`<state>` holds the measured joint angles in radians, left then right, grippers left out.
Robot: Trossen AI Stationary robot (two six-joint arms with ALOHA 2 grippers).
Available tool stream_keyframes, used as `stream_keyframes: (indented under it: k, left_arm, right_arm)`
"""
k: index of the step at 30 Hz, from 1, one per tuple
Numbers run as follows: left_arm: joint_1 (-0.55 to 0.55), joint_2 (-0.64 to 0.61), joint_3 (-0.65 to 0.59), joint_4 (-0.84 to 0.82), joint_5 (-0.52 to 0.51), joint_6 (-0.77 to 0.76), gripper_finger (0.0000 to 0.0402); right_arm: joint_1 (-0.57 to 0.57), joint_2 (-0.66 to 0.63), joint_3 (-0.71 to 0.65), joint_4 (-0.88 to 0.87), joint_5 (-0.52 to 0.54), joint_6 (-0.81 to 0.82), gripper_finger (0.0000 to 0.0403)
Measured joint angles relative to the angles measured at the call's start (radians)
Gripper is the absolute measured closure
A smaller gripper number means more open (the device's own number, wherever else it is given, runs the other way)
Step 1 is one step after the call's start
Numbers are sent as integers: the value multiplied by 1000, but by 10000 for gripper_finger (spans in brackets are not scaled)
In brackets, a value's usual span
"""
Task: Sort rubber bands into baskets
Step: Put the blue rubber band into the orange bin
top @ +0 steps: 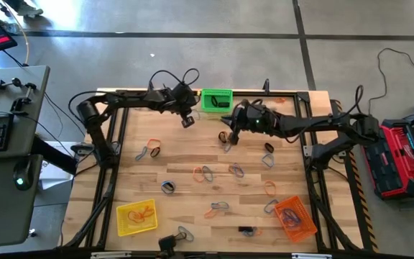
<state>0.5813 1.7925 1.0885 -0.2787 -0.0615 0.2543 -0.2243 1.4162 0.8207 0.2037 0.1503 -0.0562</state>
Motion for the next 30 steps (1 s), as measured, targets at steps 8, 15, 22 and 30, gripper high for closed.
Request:
stream_keyframes:
  k: [8, 15, 22, 30]
  left_arm:
    - [-76, -126, -1, -32, 5, -102, 401]
    - [-136, -195, -1, -32, 37, -195, 401]
    - [-178, -210, -1, -26, 85, -228, 401]
    - [-206, -211, -1, -12, 86, -251, 401]
  right_arm:
    - [120, 0, 0, -27, 89, -23, 259]
    - [206, 3, 0, -5, 296, -98, 161]
    - [235, 83, 0, 111, 321, -210, 147]
    - [234, 195, 55, 142, 374, -238, 148]
